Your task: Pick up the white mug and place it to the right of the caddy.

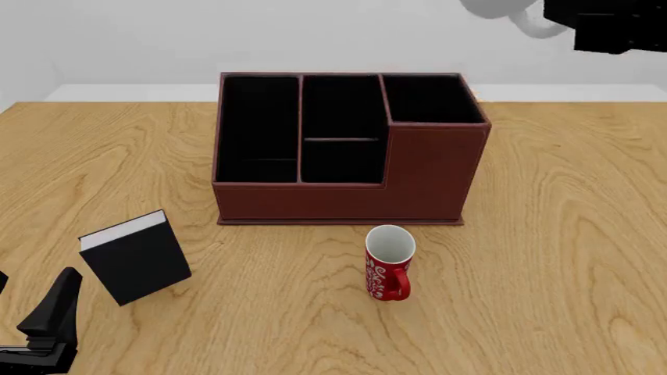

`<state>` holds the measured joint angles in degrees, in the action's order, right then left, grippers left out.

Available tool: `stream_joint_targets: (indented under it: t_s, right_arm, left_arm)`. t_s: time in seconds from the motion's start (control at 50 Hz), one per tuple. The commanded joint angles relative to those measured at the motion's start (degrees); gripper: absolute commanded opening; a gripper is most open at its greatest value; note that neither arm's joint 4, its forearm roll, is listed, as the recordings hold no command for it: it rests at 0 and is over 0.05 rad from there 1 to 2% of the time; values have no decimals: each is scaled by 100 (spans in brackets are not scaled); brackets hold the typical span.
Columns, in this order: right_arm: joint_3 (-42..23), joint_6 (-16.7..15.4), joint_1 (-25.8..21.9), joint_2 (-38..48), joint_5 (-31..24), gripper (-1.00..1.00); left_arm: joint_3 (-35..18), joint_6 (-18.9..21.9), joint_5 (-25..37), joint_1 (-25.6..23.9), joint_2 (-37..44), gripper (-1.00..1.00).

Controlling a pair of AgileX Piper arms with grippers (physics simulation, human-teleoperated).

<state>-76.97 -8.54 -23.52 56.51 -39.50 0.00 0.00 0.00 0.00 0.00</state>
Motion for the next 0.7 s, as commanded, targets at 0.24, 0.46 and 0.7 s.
stream_joint_targets:
  t_s: [0.24, 0.46, 0.7]
  right_arm:
    - [300, 415, 1236, -665, -4, -100]
    - [672, 486, 1639, -720, 224, -100]
    - [821, 546, 1999, -701, 371, -100]
  left_arm:
    - [0, 0, 0, 0, 0, 100]
    - [0, 0, 0, 0, 0, 100]
    - [0, 0, 0, 0, 0, 100]
